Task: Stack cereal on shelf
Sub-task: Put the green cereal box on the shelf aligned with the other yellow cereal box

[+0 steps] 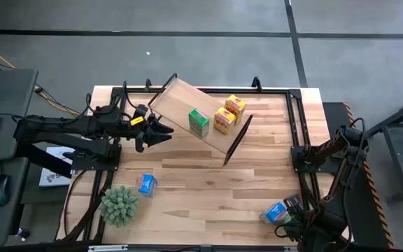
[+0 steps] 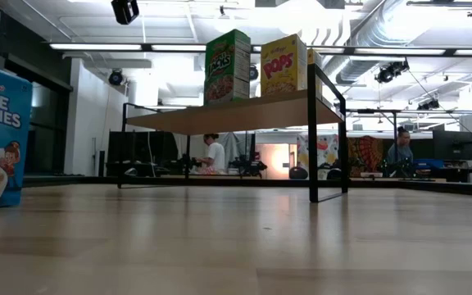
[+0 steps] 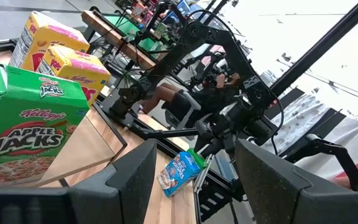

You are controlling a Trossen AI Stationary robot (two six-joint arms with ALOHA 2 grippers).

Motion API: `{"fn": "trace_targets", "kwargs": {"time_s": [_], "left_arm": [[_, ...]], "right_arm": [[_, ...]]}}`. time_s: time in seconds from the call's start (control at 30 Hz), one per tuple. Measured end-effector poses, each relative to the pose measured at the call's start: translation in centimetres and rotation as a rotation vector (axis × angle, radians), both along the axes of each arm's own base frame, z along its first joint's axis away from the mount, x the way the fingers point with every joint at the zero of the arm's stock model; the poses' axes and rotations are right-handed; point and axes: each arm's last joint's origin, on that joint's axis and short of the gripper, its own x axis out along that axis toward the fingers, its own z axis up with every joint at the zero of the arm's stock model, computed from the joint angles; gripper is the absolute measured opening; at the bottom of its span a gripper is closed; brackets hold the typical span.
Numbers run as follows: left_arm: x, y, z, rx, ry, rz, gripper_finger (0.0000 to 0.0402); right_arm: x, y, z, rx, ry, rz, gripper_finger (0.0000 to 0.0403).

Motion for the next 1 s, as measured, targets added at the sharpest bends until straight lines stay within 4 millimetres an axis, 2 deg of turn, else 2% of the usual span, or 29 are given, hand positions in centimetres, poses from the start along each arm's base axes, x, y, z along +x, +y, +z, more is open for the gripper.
{"fn": "trace_targets", "kwargs": {"time_s": [0.17, 0.27, 0.43, 0.73, 1.0], "left_arm": [[0.0, 0.0, 0.0, 0.0, 0.0, -0.004, 0.0211], [0.0, 0.0, 0.0, 0.0, 0.0, -0.004, 0.0211], [0.0, 0.0, 0.0, 0.0, 0.0, -0.004, 0.0211], [0.0, 0.0, 0.0, 0.0, 0.0, -0.004, 0.0211], [0.0, 0.0, 0.0, 0.0, 0.0, -0.005, 0.0211]], "right_arm": [[0.0, -0.3, 0.0, -0.047, -0.03, -0.036, 0.0304], [-0.1, -0.5, 0.0, -0.061, -0.002, -0.081, 0.0321], [-0.3, -0.5, 0.0, -0.056, 0.016, -0.124, 0.0326], [-0.6, 0.6, 0.0, -0.002, -0.08, -0.012, 0.0326], [-0.7, 0.6, 0.0, -0.004, -0.079, -0.008, 0.0326]]}}
